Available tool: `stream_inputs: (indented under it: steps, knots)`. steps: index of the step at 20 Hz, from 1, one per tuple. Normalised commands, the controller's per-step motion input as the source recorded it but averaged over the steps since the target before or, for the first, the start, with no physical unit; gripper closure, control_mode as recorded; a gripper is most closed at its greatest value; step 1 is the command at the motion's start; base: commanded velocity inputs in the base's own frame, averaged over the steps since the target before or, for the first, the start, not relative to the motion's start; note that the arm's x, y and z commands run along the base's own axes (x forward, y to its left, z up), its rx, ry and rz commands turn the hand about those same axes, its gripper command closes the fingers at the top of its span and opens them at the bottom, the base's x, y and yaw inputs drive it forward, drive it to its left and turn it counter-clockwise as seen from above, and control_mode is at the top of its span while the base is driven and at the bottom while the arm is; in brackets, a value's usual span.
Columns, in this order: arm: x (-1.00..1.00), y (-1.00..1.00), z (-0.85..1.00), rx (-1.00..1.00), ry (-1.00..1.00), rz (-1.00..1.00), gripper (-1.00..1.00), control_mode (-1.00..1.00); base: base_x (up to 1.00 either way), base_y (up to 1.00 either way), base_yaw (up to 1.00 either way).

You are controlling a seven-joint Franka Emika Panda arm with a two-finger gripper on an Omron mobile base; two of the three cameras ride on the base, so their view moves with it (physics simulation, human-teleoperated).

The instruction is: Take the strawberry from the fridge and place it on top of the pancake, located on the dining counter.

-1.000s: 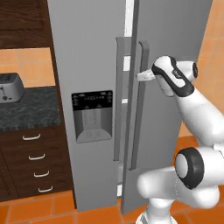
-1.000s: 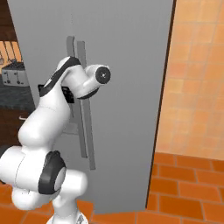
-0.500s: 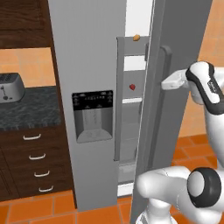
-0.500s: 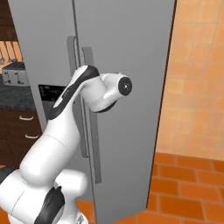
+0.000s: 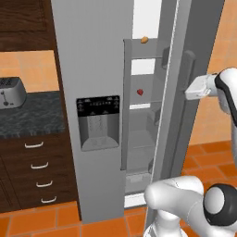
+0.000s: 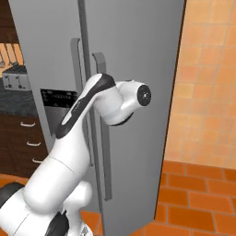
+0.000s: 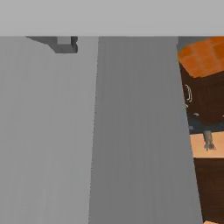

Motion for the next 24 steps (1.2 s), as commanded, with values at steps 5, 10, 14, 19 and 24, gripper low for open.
stream_inputs:
  steps: [5,10,14,19,24]
  knots:
    - [-0.17,-0.5,0.0,0.0,-0.07,0.0,-1.0,-1.0,0.0,0.0,0.0]
    - [-0.3,-0.56,0.1,0.0,-0.08,-0.01,-1.0,-1.0,0.0,0.0,0.0]
    - [-0.86,0.0,0.45,-0.03,-0.31,-0.08,-1.0,-1.0,0.0,0.0,0.0]
    - [-0.79,0.35,0.32,-0.15,-0.23,-0.09,-1.0,-1.0,0.0,0.0,0.0]
    - [-0.21,0.88,0.07,-0.32,-0.04,-0.23,-1.0,-1.0,0.0,0.0,0.0]
